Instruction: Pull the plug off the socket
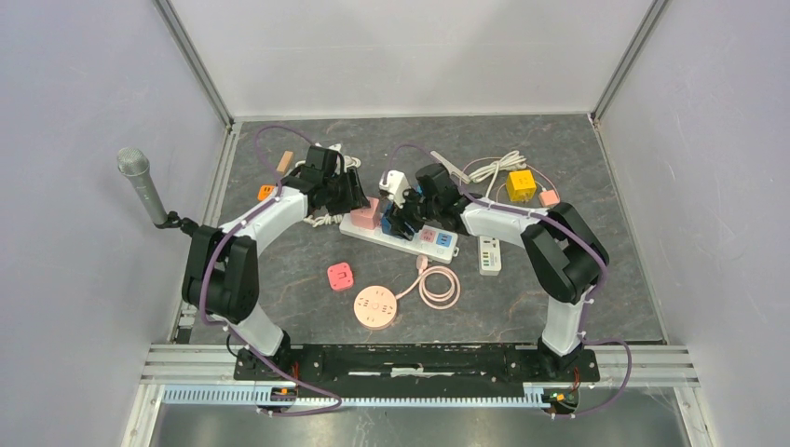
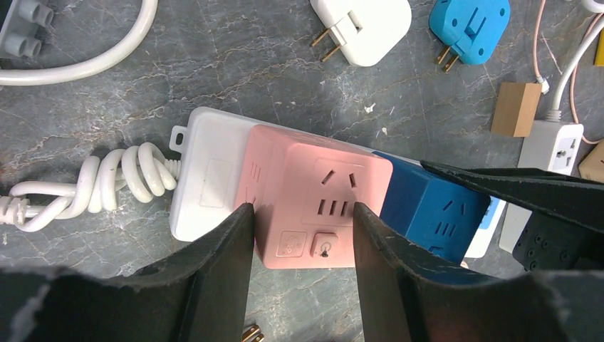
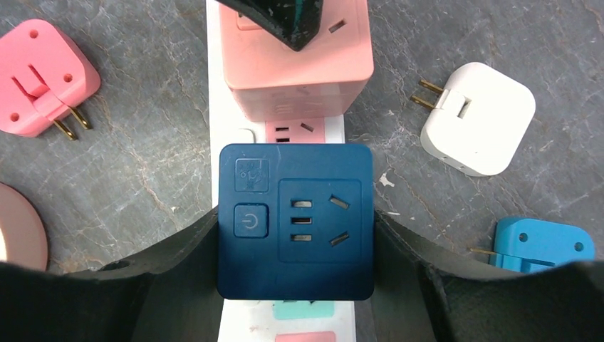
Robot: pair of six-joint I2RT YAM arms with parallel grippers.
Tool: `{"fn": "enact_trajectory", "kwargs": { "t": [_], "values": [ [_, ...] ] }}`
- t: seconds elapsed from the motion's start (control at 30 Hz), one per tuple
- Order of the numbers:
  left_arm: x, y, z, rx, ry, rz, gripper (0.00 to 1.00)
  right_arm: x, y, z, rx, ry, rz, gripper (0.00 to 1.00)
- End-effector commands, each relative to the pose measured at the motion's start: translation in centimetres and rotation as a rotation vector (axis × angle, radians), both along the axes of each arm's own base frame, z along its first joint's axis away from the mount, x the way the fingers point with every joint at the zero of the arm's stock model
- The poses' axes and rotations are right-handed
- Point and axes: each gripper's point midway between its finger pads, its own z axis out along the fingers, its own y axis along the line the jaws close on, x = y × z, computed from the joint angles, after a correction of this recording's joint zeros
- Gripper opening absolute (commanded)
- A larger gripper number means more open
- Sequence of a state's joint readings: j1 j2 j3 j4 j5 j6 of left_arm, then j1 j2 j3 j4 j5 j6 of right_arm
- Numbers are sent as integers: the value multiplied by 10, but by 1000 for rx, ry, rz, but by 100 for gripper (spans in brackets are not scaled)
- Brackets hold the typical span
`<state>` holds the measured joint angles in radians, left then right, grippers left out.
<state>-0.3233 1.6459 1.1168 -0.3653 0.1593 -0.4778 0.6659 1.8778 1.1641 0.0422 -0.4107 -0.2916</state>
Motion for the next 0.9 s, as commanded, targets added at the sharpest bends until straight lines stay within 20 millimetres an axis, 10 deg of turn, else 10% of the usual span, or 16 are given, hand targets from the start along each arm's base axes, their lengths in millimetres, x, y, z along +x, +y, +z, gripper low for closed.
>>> {"fn": "enact_trajectory", "kwargs": {
  "t": [0.0,0.87],
  "values": [
    [-54,34,-62,195,227,19,47,16,3,22,-53,-192,-31,0],
    [-55,42,-64,246,243,5,45,5,43,63,289,120,76,0]
  ]
}}
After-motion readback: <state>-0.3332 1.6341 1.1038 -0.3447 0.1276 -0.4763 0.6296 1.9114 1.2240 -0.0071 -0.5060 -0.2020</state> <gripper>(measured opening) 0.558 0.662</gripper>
